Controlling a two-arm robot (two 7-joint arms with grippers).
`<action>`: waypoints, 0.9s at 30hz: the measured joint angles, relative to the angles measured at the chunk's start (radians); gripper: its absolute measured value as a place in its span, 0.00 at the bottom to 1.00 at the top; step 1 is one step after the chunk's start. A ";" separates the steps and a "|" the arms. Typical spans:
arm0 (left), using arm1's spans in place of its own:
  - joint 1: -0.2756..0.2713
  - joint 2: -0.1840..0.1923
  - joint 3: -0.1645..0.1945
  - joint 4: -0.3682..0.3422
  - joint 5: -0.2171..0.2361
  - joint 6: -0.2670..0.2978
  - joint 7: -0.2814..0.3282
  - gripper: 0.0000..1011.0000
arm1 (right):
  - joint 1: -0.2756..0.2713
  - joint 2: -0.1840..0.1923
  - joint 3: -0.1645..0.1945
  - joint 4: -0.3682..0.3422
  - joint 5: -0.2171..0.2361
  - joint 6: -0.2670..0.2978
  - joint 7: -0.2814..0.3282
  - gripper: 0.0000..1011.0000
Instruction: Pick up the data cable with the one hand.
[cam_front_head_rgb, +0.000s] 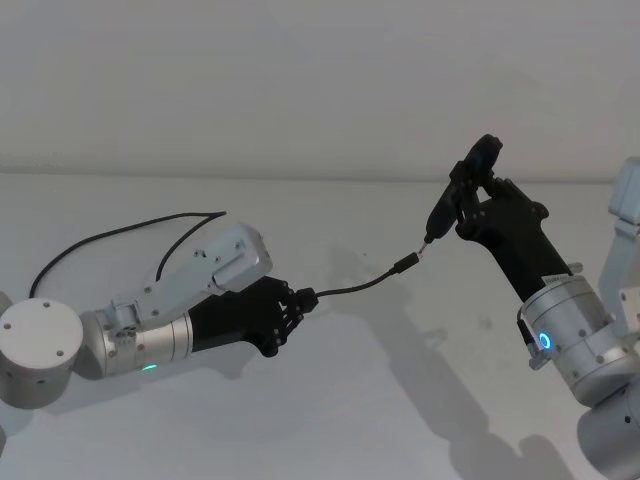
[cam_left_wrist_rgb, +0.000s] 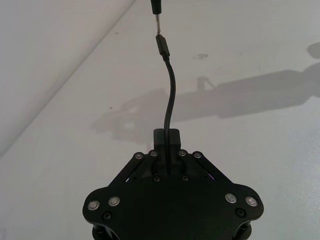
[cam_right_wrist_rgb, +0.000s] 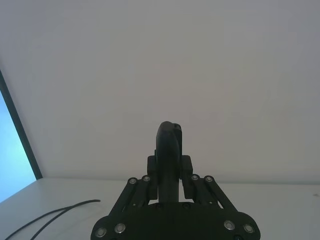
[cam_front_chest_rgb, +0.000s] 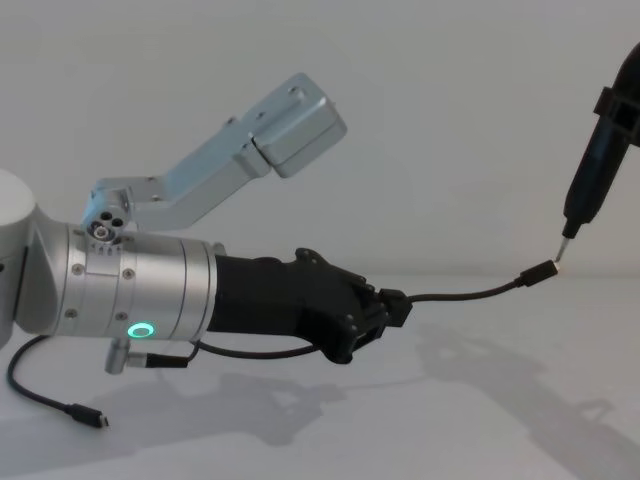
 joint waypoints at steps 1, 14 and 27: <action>0.000 0.000 0.000 0.000 0.000 0.000 0.000 0.05 | 0.001 0.000 0.000 0.002 -0.001 0.001 0.000 0.27; 0.000 0.000 0.000 0.000 0.000 0.000 0.000 0.05 | 0.008 -0.003 -0.002 0.009 -0.005 0.002 0.001 0.27; 0.000 0.000 0.000 0.000 0.000 0.000 0.000 0.05 | 0.010 -0.004 -0.002 0.012 -0.007 0.003 0.001 0.27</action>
